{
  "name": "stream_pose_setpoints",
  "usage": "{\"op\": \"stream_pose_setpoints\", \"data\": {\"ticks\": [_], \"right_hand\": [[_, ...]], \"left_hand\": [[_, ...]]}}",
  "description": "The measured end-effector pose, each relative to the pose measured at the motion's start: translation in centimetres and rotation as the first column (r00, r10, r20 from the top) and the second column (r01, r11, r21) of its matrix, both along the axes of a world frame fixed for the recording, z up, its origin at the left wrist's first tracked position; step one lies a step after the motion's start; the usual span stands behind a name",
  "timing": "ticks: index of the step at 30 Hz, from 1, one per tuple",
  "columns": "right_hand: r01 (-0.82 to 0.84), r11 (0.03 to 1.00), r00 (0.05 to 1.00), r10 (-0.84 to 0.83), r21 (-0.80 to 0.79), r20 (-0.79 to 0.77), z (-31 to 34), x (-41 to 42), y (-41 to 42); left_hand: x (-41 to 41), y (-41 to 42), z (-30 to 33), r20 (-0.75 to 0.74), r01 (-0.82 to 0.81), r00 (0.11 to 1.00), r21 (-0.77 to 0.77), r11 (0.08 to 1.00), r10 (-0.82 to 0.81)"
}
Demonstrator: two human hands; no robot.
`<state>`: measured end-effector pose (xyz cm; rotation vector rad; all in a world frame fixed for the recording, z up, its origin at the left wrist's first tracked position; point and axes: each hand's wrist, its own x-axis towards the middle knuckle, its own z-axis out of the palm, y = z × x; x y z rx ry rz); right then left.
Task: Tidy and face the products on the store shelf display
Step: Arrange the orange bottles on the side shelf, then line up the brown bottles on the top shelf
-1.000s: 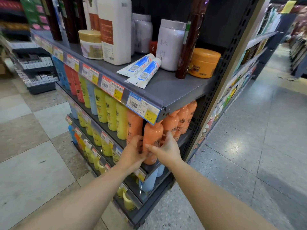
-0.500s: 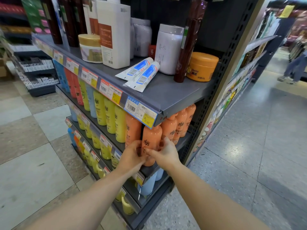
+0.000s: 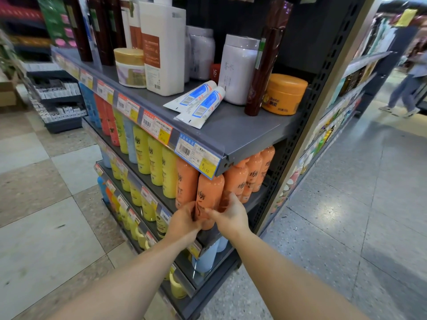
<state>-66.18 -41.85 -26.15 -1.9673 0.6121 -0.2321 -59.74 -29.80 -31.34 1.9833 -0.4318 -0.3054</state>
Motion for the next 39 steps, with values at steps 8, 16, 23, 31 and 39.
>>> {"op": "stream_pose_setpoints", "data": {"ticks": [8,16,23,31,39], "right_hand": [[-0.013,1.0,0.998,0.012,-0.021,-0.056,2.6,-2.2,-1.2],[-0.16,0.978,0.976,0.136,-0.137,-0.169,8.1,-3.6,-1.3],[-0.485,0.812,0.826,0.304,-0.325,-0.474,12.6,-5.9,-3.3],[-0.528,0.698,0.847,0.396,-0.484,-0.354,23.1,-6.5,-7.0],[-0.393,0.753,0.919,0.346,-0.528,-0.19,25.2,-3.3,-6.6]], "left_hand": [[-0.5,0.6,2.7,-0.03,0.0,1.0,0.052,0.999,0.001],[-2.0,1.1,8.9,0.01,0.047,0.999,0.336,0.941,-0.053],[-5.2,2.4,16.3,0.053,0.149,0.946,0.805,0.574,-0.32],[-7.0,3.7,29.9,0.135,0.179,0.91,0.727,0.663,-0.393],[-3.5,1.8,31.7,0.228,0.118,0.903,0.683,0.72,-0.364]]}}
